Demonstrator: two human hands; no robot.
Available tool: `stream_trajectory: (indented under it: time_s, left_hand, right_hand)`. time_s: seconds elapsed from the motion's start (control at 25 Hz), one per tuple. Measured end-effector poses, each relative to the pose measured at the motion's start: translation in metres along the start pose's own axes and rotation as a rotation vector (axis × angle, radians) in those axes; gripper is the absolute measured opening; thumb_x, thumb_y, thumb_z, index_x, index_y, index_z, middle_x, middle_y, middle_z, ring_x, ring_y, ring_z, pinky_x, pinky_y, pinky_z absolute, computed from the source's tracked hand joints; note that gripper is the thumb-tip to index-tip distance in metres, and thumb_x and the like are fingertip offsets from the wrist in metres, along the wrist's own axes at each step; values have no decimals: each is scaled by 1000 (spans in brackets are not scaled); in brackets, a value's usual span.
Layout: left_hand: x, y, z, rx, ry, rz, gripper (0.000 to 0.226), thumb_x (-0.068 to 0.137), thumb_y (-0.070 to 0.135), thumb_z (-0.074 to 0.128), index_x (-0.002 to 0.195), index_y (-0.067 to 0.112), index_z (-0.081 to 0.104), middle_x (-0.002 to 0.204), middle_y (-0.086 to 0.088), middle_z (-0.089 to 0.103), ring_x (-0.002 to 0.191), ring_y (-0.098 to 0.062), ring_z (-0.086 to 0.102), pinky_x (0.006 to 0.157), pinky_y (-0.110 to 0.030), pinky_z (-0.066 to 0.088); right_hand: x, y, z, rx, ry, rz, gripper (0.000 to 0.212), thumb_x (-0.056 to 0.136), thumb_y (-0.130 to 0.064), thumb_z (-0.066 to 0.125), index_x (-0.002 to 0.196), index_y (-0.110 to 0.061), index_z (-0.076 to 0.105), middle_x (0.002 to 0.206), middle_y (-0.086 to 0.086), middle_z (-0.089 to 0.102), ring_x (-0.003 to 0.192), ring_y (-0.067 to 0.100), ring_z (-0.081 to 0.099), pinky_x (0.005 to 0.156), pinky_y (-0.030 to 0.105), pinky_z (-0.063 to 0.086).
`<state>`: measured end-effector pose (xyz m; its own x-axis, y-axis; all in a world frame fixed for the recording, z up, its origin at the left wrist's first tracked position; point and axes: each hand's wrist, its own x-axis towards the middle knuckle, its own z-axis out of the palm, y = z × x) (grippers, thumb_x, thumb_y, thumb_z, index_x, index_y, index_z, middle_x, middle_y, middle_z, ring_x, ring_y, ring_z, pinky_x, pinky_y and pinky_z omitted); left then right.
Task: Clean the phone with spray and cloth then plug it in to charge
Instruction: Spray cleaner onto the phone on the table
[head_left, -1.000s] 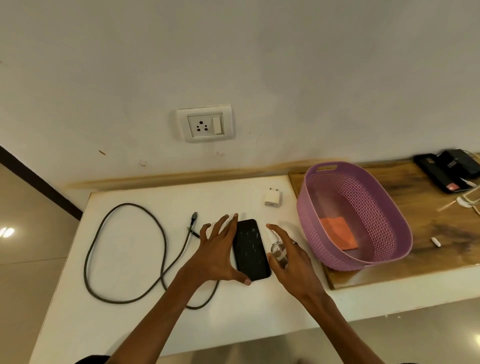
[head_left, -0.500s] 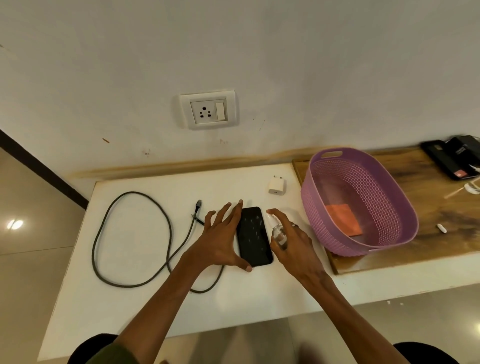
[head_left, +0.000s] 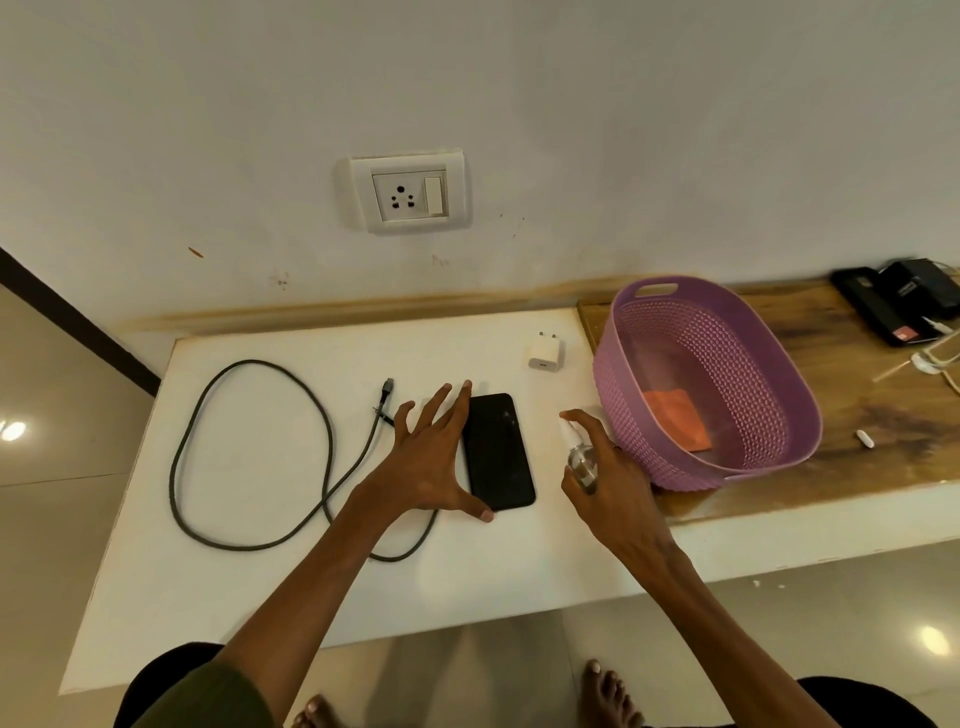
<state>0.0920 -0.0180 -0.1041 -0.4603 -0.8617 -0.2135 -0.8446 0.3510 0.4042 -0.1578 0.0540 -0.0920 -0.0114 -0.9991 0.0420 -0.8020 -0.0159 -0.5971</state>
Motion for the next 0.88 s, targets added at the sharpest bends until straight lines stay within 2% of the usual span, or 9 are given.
stream_trajectory:
  time_s: [0.08,0.16,0.28,0.4,0.44,0.52,0.6,0.72,0.88]
  left_hand:
    - [0,0,1,3,12,8,156,36,91,66,145,37,-31,164,6,-8,146,-7,-22,116,-46,-16]
    - [-1,0,1,-16,7,18,156,34,91,66,145,38,-30,164,8,-8,146,-6,-24,116,-46,-16]
    - [0,-4,-10,-142,95,-31,143,46,83,72,154,34,-9,164,6,6,151,-9,-12,117,-41,-11]
    - [6,-18,-21,-156,425,-142,71,84,45,71,146,27,42,149,2,47,145,-20,28,112,-40,13]
    - [6,-23,-21,-117,467,-168,52,90,30,67,140,26,51,142,0,54,139,-24,37,108,-39,21]
    - [6,-29,-16,-105,414,-205,42,92,12,63,132,22,60,135,-5,59,128,-30,47,105,-40,31]
    - [6,-30,-13,-139,404,-184,36,90,8,65,126,16,65,125,-9,65,118,-33,55,102,-41,39]
    - [6,-22,-21,-193,533,-129,26,88,7,68,113,15,72,107,-4,73,102,-29,62,94,-39,42]
    - [2,0,-38,-513,628,-120,15,84,16,75,99,19,74,98,9,74,85,-8,66,77,-17,46]
  right_hand:
    - [-10,-3,0,82,60,38,63,85,-20,63,133,-49,34,92,-15,57,77,9,59,67,20,52]
    - [-18,-4,2,119,130,42,63,85,-17,65,132,-46,35,75,-10,54,63,13,58,57,22,57]
    - [-24,-5,3,234,185,15,68,86,-15,64,136,-48,31,76,-9,55,63,14,60,52,21,57]
    - [-20,-11,-2,285,231,64,73,86,-27,67,140,-48,23,108,-13,54,90,0,60,65,10,52]
    - [-18,-13,-3,292,241,85,71,85,-34,68,140,-45,24,116,-11,52,97,3,58,73,13,53]
    - [-14,-15,-2,299,246,82,63,84,-43,65,138,-36,32,117,-9,54,101,10,59,78,19,55]
    - [-10,-21,-1,317,238,69,53,86,-46,60,133,-32,40,109,-16,56,96,7,62,76,17,57]
    - [-2,-34,5,409,195,82,51,84,-51,54,130,-29,45,98,-25,56,89,-6,62,69,7,55]
    - [14,-47,13,476,104,95,59,82,-56,56,134,-31,42,123,-10,56,105,6,60,69,10,54]
